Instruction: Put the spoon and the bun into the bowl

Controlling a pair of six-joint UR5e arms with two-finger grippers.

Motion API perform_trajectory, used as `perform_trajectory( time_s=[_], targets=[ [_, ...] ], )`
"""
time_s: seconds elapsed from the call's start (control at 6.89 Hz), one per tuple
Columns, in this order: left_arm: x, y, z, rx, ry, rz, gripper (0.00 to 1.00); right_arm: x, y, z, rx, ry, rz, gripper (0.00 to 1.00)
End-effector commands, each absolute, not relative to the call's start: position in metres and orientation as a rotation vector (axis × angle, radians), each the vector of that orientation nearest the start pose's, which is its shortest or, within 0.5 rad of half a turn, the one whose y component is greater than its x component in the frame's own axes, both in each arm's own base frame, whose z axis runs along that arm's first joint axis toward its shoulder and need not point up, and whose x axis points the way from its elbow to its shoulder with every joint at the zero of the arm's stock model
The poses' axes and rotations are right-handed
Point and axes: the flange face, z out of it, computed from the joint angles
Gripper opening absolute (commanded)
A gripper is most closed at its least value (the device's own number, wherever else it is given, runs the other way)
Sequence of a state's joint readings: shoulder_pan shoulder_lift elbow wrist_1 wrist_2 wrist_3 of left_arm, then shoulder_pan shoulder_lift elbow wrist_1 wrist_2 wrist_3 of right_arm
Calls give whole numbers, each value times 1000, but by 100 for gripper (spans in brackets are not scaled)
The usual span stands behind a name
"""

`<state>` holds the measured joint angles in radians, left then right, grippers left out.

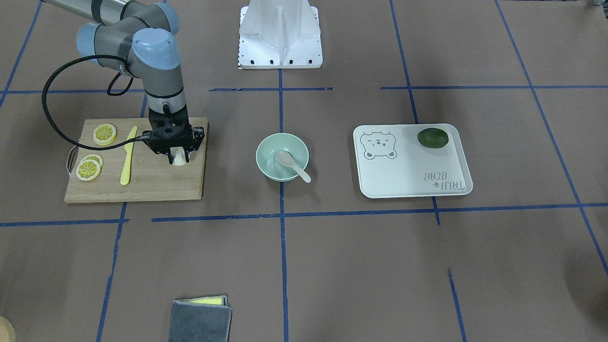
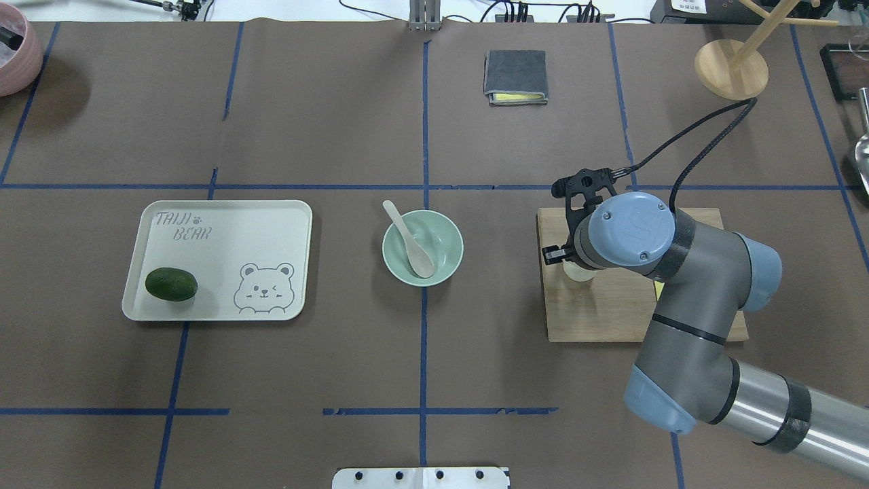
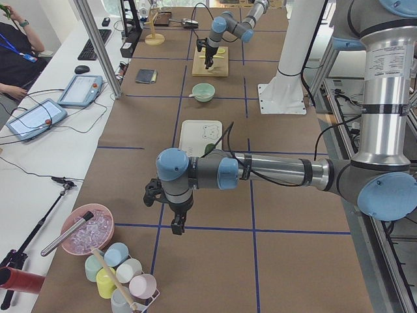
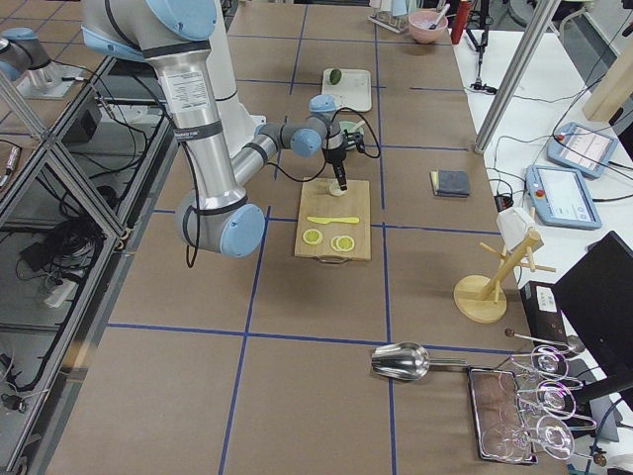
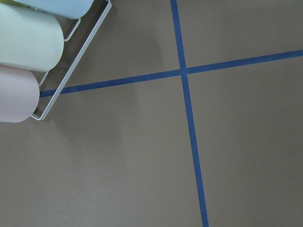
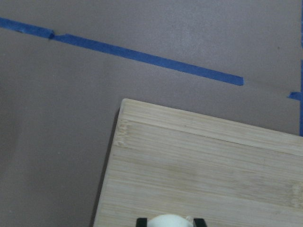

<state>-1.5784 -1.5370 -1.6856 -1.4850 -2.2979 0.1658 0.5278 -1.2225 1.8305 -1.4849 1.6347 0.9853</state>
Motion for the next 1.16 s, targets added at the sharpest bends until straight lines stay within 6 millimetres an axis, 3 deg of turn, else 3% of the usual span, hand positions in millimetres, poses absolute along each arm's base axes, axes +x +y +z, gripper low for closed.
perform_trajectory(
  time_s=[0.0, 0.44, 0.73, 1.02],
  targets=[
    [-71, -475, 630, 60, 725, 150, 100, -457, -413, 330, 335, -656, -71, 0],
    [-71, -475, 630, 60, 725, 150, 100, -474, -418, 254, 362, -748, -25, 0],
    [-71, -475, 630, 57, 726, 145, 100, -492, -423, 182, 330, -758, 35, 0],
    [-71, -476, 623, 70, 724, 148, 100, -562, -440, 131, 290, -760, 87, 0]
  ],
)
